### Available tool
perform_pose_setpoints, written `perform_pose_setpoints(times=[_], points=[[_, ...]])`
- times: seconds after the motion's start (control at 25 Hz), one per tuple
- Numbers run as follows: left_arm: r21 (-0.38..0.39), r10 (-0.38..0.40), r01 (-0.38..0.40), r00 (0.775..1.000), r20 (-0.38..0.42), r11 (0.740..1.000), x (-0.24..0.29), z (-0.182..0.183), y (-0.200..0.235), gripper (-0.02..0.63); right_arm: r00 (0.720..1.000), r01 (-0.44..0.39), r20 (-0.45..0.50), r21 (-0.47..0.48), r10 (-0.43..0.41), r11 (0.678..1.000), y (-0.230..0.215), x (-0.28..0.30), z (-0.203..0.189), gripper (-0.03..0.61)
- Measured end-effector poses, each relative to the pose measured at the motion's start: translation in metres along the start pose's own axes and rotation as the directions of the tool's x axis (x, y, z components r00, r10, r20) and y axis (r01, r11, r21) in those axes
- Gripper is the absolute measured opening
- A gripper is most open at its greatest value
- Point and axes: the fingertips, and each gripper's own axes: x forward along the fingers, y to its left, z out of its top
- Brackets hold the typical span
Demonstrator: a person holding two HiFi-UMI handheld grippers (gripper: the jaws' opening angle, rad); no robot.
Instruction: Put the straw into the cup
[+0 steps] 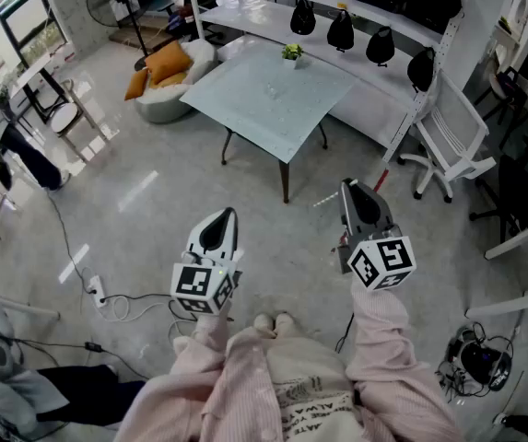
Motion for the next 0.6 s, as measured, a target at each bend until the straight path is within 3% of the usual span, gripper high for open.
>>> perform_pose_setpoints(times=[0.6], points=[[-0.017, 0.011, -0.011, 1.000, -0.004, 1.000, 0.021, -0.012, -0.008, 0.000, 1.000, 0.009, 0.000, 0.027, -0.009, 1.000, -0.029, 0.007, -0.014, 0.012]])
